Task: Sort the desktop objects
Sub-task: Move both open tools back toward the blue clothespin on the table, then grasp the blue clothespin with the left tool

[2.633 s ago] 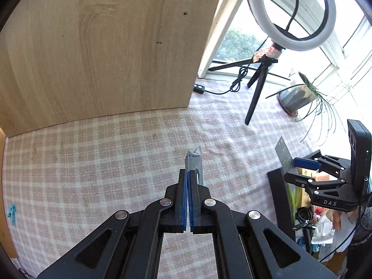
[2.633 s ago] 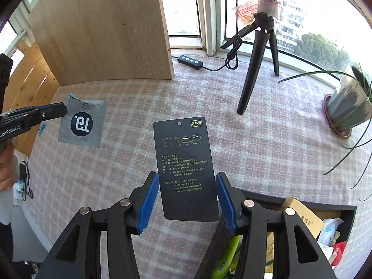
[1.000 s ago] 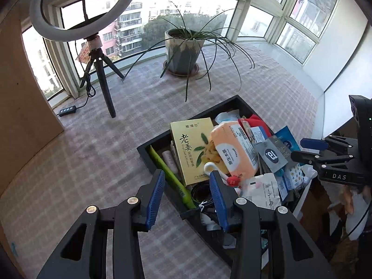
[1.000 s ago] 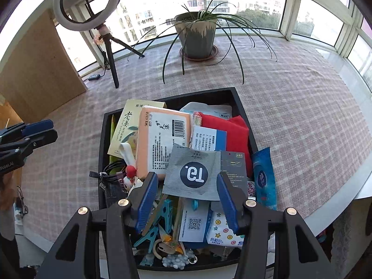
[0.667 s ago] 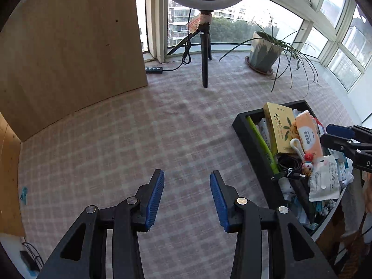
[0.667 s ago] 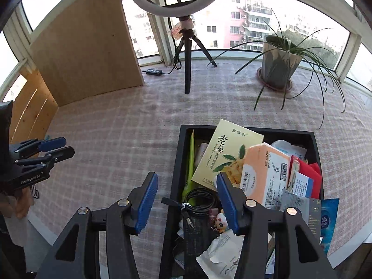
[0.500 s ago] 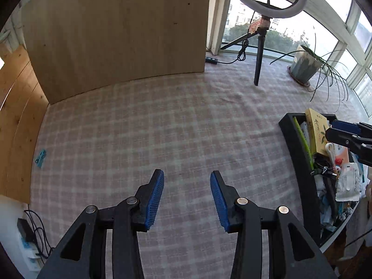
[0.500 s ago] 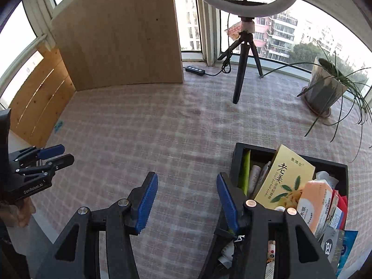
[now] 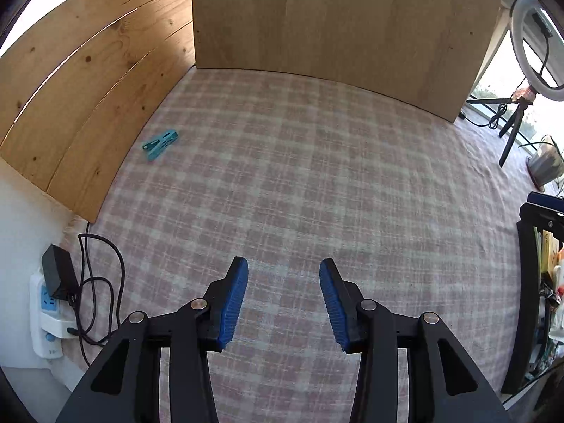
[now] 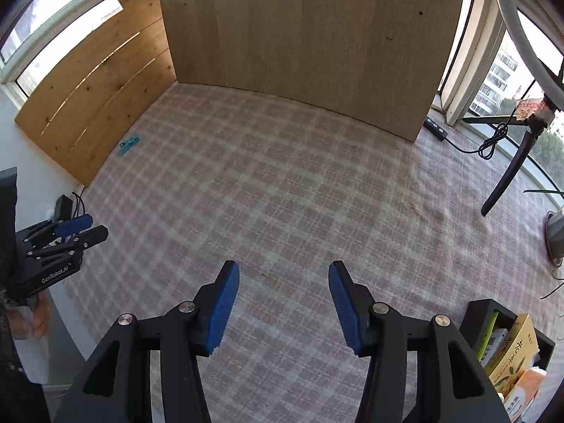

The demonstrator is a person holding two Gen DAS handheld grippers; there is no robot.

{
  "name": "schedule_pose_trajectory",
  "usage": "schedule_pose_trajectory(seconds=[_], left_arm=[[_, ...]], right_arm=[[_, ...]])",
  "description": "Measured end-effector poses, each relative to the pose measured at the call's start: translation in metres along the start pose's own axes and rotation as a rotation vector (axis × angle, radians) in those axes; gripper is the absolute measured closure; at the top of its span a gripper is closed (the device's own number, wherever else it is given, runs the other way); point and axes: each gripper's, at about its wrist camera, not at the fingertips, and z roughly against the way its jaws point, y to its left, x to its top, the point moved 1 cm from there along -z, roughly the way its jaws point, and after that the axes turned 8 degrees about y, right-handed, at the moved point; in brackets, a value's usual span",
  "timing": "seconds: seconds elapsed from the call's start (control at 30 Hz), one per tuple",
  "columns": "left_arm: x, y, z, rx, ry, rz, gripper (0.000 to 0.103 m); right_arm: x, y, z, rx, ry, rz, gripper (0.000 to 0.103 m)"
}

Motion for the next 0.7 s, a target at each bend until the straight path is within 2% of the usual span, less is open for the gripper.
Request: schedule_pose_trajectory(seconds=[0.23,0.43,0.6,0.7], left_arm=[[0.016,0.038,-0.020,0.025,0.007,-0.014,0.050],[0.043,0.080,-0.045,0.017,0.054,-0.027,0.048],[0.077,0.125,-0.059,-0.013,0.093,-0.007,0.048],[0.097,0.142,-0.066,-0.065,0.116,-0.009,0.049]], right_arm=[[-0.012,-0.005,-0.003,-0.014,0.013,-0.093,0.054],[-0.038,-0.011,0.003,-0.076,0.008,-0.169,0.054],[-0.065,-0.016,-0.002,-0.045,0.013,-0.298,0.053],[-0.081,-0.015,-0.003,-0.012,0.008,-0.363,0.053]])
